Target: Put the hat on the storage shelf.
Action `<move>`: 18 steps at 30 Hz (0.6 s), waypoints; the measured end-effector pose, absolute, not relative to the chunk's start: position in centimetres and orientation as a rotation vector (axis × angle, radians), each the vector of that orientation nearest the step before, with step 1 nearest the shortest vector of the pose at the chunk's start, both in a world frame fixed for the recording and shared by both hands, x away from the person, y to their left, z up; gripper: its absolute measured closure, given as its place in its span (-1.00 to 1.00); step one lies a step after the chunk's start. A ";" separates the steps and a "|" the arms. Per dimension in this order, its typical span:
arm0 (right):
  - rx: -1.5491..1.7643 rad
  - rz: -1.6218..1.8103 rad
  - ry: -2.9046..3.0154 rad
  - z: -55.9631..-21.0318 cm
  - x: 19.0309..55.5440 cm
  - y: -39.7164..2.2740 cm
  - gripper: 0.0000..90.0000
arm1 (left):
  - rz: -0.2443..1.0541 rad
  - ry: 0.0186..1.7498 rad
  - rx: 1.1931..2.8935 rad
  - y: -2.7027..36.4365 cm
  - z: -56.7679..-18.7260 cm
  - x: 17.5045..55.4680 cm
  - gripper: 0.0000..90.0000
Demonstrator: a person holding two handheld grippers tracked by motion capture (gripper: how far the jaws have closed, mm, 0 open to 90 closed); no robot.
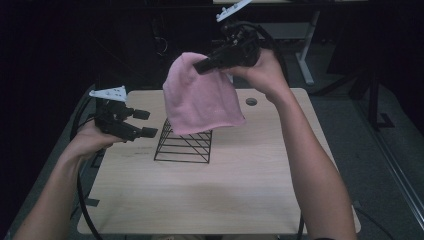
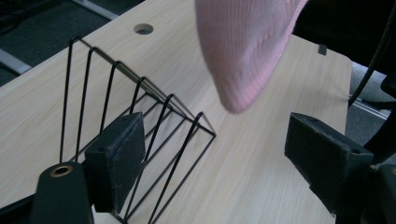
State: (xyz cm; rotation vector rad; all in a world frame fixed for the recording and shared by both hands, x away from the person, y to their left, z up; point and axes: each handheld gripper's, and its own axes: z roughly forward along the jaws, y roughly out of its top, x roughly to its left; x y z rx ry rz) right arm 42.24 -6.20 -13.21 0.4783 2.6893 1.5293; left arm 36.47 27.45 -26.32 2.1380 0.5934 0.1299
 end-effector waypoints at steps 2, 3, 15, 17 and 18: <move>0.476 1.530 2.693 -13.2 42.3 -6.0 0.72 | 0.126 0.590 2.137 27.3 -26.2 36.6 -0.52; 0.471 1.533 2.691 -13.2 42.3 -5.8 0.72 | 0.124 0.587 2.139 27.2 -26.2 36.6 -0.51; 0.432 1.553 2.707 -13.1 42.7 -2.9 0.73 | 0.104 0.562 2.137 26.9 -25.3 37.5 -0.25; 0.419 1.561 2.701 -13.1 42.7 -2.6 0.73 | 0.100 0.566 2.144 26.9 -25.3 37.6 -0.13; 0.415 1.566 2.701 -13.1 42.9 -2.2 0.73 | 0.087 0.582 2.152 27.0 -25.2 37.8 -0.06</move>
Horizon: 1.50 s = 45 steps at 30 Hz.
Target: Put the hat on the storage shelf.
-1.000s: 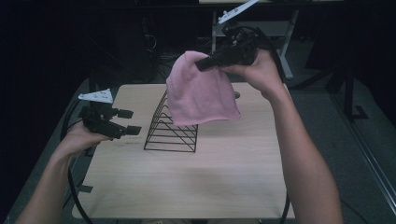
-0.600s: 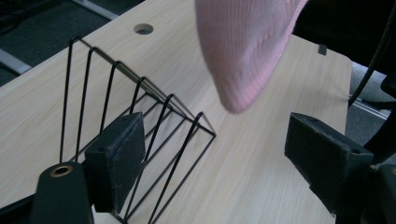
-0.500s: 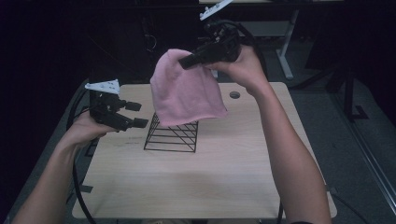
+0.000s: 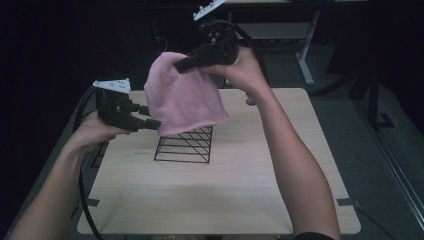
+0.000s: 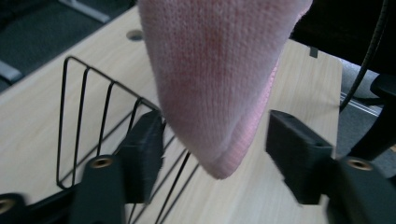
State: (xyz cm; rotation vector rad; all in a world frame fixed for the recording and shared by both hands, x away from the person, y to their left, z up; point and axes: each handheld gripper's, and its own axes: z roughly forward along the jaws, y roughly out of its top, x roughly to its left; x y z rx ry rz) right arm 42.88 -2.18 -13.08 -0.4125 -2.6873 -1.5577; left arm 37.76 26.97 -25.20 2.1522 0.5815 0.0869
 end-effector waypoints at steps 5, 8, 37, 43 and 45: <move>-0.407 -1.571 -2.681 -13.2 43.2 -1.4 0.73 | 0.087 0.593 2.163 27.7 -25.0 38.3 0.34; -0.403 -1.588 -2.671 -13.3 43.3 -1.1 0.73 | 0.083 0.592 2.170 28.1 -24.9 38.5 0.59; -0.494 -1.624 -2.590 -17.3 47.0 -1.7 0.75 | 0.222 0.734 2.192 28.8 -26.6 41.7 0.83; -0.519 -1.629 -2.563 -18.2 47.0 -2.5 0.75 | 0.235 0.725 2.213 28.2 -26.9 41.7 0.83; -0.515 -1.634 -2.554 -18.4 46.9 -2.7 0.75 | 0.241 0.720 2.223 28.0 -26.9 41.6 0.83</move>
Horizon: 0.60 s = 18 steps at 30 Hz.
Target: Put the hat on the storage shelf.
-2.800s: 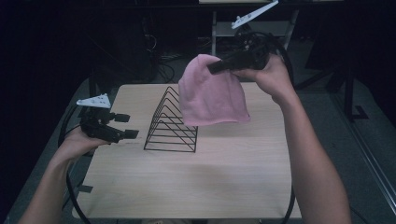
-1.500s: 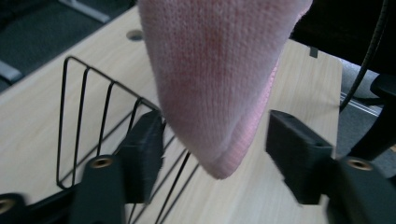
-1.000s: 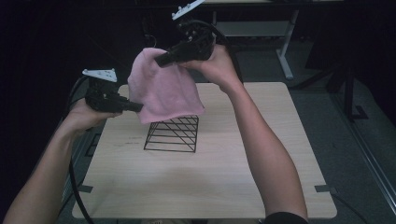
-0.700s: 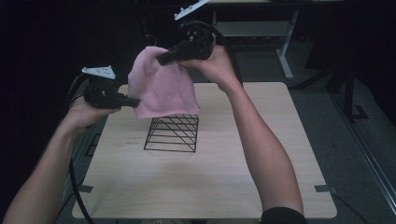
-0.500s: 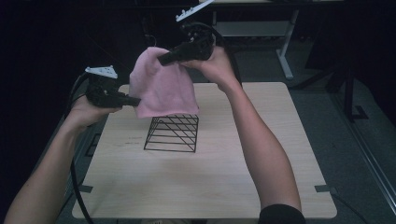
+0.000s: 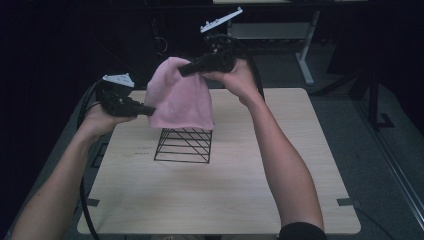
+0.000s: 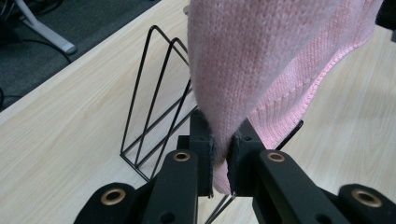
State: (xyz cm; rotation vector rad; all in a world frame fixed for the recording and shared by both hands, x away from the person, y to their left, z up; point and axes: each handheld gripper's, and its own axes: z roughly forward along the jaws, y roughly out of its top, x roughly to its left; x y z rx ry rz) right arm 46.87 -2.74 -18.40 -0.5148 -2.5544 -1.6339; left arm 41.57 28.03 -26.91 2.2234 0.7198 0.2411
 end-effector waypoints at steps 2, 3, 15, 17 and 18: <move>-0.503 -1.636 -2.551 -18.6 46.7 -3.0 0.75 | 0.240 0.706 2.231 27.9 -26.9 41.4 0.83; -0.500 -1.641 -2.546 -18.6 46.7 -3.0 0.75 | 0.241 0.694 2.240 27.9 -26.8 41.2 0.83; -0.453 -1.632 -2.542 -18.8 45.7 -1.6 0.74 | 0.210 0.698 2.233 29.8 -27.0 39.7 0.83; -0.455 -1.615 -2.548 -18.9 45.7 -1.2 0.74 | 0.217 0.708 2.245 29.9 -27.2 39.7 0.83; -0.453 -1.605 -2.552 -19.0 45.8 -1.2 0.74 | 0.226 0.710 2.248 29.8 -27.3 39.8 0.83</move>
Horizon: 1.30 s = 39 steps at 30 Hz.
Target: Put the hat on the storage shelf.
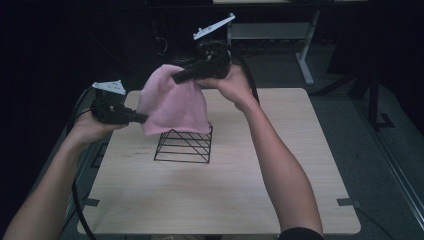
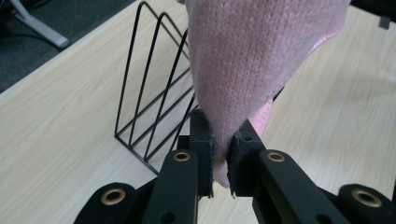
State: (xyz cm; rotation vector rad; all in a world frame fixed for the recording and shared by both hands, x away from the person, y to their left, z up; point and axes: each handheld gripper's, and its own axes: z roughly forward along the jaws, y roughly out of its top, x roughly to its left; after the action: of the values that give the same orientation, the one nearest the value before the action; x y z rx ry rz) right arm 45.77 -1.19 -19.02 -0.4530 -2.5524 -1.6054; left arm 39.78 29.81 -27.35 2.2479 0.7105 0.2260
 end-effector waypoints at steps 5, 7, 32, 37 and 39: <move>-0.472 -1.571 -2.568 -19.6 46.0 -1.3 0.74 | 0.219 0.727 2.259 29.2 -28.1 40.3 0.83; -0.477 -1.564 -2.568 -19.7 46.0 -1.4 0.73 | 0.216 0.726 2.260 29.2 -28.3 40.3 0.83; -0.476 -1.452 -2.560 -24.4 45.6 -0.6 0.71 | 0.175 0.772 2.348 29.5 -32.4 40.3 0.83; -0.476 -1.435 -2.552 -25.4 45.6 -0.4 0.71 | 0.183 0.771 2.384 29.4 -32.8 40.2 0.83; -0.479 -1.432 -2.554 -25.5 45.6 -0.4 0.71 | 0.193 0.770 2.397 29.3 -32.9 40.2 0.83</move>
State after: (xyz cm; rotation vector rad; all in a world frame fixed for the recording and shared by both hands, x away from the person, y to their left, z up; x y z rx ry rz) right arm 45.64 -0.44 -25.52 -0.4786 -2.5544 -1.4323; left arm 40.24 29.29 -32.91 2.3966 0.7701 0.1927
